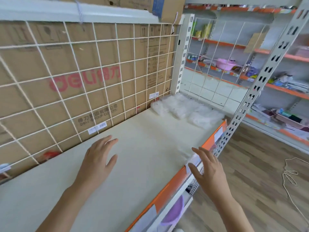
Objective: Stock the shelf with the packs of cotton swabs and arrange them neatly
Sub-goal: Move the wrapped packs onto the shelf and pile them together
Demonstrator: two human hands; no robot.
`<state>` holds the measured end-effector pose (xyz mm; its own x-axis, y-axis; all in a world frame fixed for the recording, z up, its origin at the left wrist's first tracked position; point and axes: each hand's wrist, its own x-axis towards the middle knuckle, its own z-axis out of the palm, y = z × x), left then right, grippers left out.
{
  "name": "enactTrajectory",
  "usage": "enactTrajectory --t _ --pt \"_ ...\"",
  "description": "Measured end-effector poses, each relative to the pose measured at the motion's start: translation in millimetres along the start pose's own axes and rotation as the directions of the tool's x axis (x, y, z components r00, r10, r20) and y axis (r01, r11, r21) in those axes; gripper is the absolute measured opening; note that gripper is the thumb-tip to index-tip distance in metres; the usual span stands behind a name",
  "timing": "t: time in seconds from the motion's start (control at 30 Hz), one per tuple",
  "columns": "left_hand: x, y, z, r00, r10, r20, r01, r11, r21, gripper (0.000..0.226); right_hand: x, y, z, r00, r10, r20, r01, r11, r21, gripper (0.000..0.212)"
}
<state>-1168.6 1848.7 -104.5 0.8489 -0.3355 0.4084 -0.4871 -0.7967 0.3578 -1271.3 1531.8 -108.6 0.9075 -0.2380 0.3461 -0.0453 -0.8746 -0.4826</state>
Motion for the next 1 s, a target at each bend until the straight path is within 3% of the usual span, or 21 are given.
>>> enactTrajectory --t 0.17,0.5,0.7,1.0 --pt "-61 -21 -38 0.998 -0.063 -0.011 0.063 0.996 0.055 0.052 -30 -28 4 1.000 -0.020 0.022 0.018 0.998 0.062 0.047" --pt "-152 -25 -112 0.937 -0.287 -0.201 0.320 0.934 0.161 0.050 -6 -97 28 0.938 -0.340 0.069 0.324 0.930 0.176 0.044" --pt "-217 -4 -146 0.814 -0.435 -0.386 0.535 0.820 0.205 0.047 1 -144 53 0.818 -0.552 0.160 0.493 0.817 0.298 0.045" --pt "-326 36 -175 0.554 -0.614 -0.562 0.818 0.528 0.229 0.051 -25 -215 86 0.561 -0.795 0.229 0.626 0.589 0.511 0.042"
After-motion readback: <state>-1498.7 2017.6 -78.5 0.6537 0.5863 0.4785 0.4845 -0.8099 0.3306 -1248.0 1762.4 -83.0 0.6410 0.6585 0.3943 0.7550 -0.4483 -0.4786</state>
